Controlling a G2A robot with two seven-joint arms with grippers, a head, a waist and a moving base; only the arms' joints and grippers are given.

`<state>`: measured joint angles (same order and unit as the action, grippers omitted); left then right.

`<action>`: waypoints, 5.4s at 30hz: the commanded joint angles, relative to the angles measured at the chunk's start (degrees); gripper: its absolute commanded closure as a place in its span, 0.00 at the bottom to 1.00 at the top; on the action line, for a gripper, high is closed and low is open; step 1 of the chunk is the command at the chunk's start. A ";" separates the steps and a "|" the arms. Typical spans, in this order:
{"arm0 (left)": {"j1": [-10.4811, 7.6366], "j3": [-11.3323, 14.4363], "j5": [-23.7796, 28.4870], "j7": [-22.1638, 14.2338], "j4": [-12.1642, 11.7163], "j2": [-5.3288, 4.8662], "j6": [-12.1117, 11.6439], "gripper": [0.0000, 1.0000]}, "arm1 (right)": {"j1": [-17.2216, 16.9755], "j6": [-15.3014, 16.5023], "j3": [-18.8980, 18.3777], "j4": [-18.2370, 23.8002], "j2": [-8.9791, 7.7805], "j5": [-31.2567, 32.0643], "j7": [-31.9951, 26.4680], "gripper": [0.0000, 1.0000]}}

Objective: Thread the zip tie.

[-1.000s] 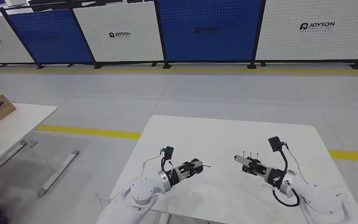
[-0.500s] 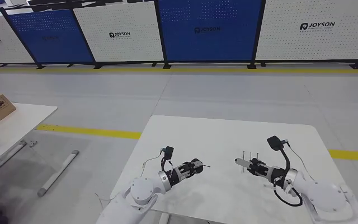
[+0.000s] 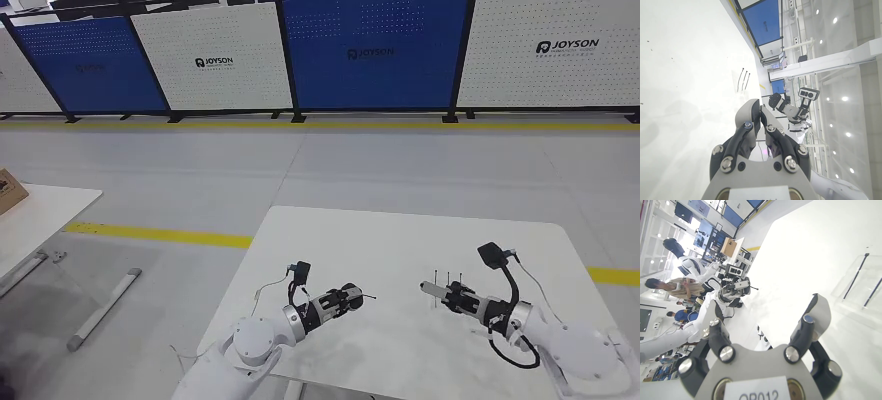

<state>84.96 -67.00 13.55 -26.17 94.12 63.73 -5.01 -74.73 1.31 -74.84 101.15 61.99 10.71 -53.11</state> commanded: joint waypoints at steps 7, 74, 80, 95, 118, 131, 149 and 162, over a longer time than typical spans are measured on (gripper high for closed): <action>0.00 0.00 0.00 0.00 0.00 0.00 0.00 1.00 | 4.54 -1.60 1.18 -0.77 -0.69 5.33 -8.88 0.00; 0.00 0.00 0.00 0.00 0.00 0.00 0.00 1.00 | 21.30 -8.89 14.78 -12.90 0.47 17.88 -19.12 0.00; 0.00 0.00 0.00 0.00 0.00 0.00 0.00 1.00 | 28.66 -10.70 17.87 -22.48 1.87 16.19 -19.77 0.00; 0.00 0.00 0.00 0.00 0.00 0.00 0.00 1.00 | 38.17 -12.40 29.09 -38.06 6.54 14.82 -20.58 0.00; 0.00 0.00 0.00 0.00 0.00 0.00 0.00 1.00 | 33.54 -10.77 27.47 -33.87 5.42 18.35 -16.29 0.00; 0.00 0.00 0.00 0.00 0.00 0.00 0.00 1.00 | 32.94 -12.45 26.62 -33.28 5.51 18.76 -13.89 0.00; 0.00 0.00 0.00 0.00 0.00 0.00 0.00 1.00 | 32.09 -12.92 25.61 -33.55 5.51 18.73 -12.63 0.48; 0.00 0.00 0.00 0.00 0.00 0.00 0.00 1.00 | 33.62 -16.44 26.31 -36.30 6.23 19.55 -14.35 0.58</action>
<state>84.96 -67.00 13.55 -26.17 94.12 63.73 -5.01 -41.21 -14.85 -48.61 64.96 68.15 30.27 -67.45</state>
